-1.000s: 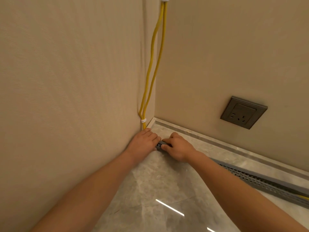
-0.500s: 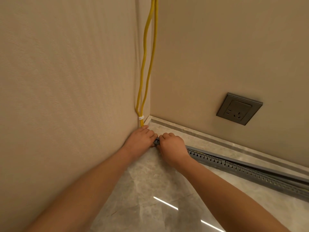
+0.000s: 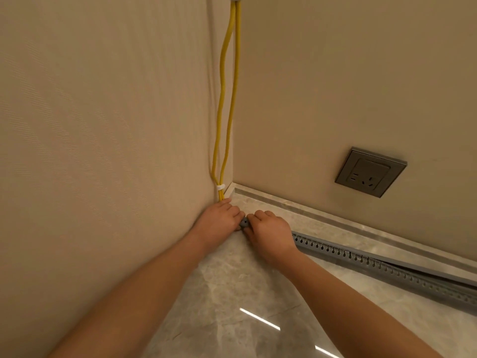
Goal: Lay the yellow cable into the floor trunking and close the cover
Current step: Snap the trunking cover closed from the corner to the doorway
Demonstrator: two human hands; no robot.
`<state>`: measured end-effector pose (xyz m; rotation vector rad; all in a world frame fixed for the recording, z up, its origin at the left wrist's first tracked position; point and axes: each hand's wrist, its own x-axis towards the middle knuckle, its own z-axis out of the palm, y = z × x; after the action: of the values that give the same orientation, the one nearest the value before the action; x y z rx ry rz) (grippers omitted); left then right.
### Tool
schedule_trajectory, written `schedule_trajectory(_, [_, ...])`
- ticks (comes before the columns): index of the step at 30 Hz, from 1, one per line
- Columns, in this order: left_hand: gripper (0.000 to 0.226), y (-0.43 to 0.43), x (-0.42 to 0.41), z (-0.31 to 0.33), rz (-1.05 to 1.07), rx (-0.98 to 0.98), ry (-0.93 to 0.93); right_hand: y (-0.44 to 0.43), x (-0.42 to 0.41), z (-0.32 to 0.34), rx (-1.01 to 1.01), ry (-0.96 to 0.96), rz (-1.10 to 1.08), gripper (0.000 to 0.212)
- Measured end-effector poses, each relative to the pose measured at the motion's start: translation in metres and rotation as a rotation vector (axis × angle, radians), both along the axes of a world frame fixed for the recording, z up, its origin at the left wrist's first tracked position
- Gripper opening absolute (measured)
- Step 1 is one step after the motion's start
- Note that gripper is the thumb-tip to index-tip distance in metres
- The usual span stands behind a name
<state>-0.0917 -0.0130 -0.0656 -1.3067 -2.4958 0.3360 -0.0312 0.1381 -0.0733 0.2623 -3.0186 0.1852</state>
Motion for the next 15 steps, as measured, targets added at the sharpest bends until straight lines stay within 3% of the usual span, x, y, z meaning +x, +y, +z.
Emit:
schedule_trajectory(4, [0.04,0.007,0.002,-0.002,0.142,-0.072,-0.143,0.014,0.004,0.009,-0.041,-0.092,-0.035,0.027])
schedule_trajectory(9, [0.047,0.019,0.022,0.004,0.169,-0.062,-0.167,0.049,0.031,0.014,-0.002,-0.185,-0.116,0.052])
schedule_trajectory(13, [0.046,0.04,0.045,0.006,0.146,0.021,-0.213,0.078,0.068,0.017,-0.005,-0.2,-0.183,0.037])
schedule_trajectory(15, [0.051,0.058,0.059,0.008,0.126,0.084,-0.246,0.096,0.087,0.018,-0.011,-0.197,-0.233,0.04])
